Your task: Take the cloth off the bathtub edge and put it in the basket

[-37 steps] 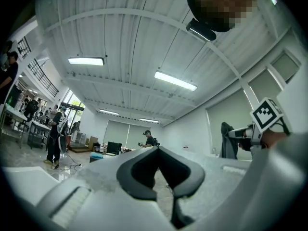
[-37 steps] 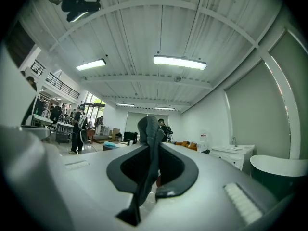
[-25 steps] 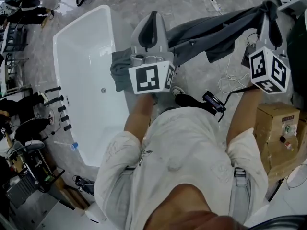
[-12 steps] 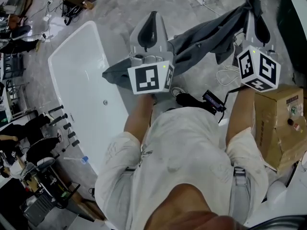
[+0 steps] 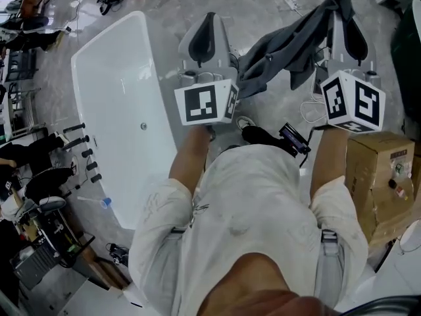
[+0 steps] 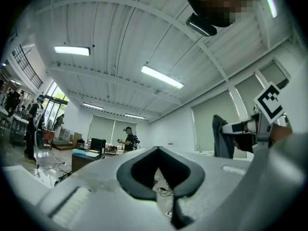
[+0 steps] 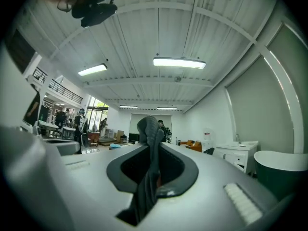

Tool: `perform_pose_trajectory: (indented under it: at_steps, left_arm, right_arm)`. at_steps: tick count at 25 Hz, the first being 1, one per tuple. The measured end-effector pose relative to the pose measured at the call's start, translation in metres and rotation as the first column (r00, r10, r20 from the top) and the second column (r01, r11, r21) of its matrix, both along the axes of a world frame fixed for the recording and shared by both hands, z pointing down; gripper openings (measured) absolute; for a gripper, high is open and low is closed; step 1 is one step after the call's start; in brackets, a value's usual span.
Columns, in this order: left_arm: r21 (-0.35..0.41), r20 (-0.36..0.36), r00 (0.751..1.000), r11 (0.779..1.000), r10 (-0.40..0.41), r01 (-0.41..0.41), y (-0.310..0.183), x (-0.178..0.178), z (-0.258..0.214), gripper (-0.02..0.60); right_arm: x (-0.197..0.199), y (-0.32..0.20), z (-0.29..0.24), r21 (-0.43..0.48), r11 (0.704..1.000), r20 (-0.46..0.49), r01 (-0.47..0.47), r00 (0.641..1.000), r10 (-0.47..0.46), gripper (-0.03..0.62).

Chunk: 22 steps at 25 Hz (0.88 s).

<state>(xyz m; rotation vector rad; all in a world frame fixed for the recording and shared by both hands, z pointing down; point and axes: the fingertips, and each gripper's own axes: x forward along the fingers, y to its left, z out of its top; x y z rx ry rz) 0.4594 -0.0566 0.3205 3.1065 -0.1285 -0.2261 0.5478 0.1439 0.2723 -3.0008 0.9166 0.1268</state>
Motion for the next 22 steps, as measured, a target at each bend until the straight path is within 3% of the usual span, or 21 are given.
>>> perform_pose_trajectory:
  at_steps: [4, 9, 17, 22]
  left_arm:
    - [0.02, -0.013, 0.998, 0.997, -0.068, 0.068, -0.018, -0.018, -0.009, 0.002]
    - [0.044, -0.02, 0.981, 0.98, -0.195, 0.196, -0.053, -0.051, -0.016, 0.002]
    - [0.05, -0.037, 0.912, 0.911, -0.408, 0.41, -0.129, -0.141, -0.029, 0.002]
    - [0.04, -0.038, 0.883, 0.882, -0.467, 0.469, -0.156, -0.185, -0.027, 0.002]
  right_arm:
    - [-0.02, -0.045, -0.001, -0.008, 0.993, -0.009, 0.12, 0.993, -0.12, 0.029]
    - [-0.034, -0.102, 0.001, 0.013, 0.964, 0.01, 0.267, 0.964, -0.267, 0.029]
    - [-0.086, -0.196, -0.002, 0.045, 0.89, 0.036, 0.453, 0.89, -0.455, 0.03]
    - [-0.119, -0.231, 0.003, 0.037, 0.865, 0.047, 0.5, 0.864, -0.501, 0.03]
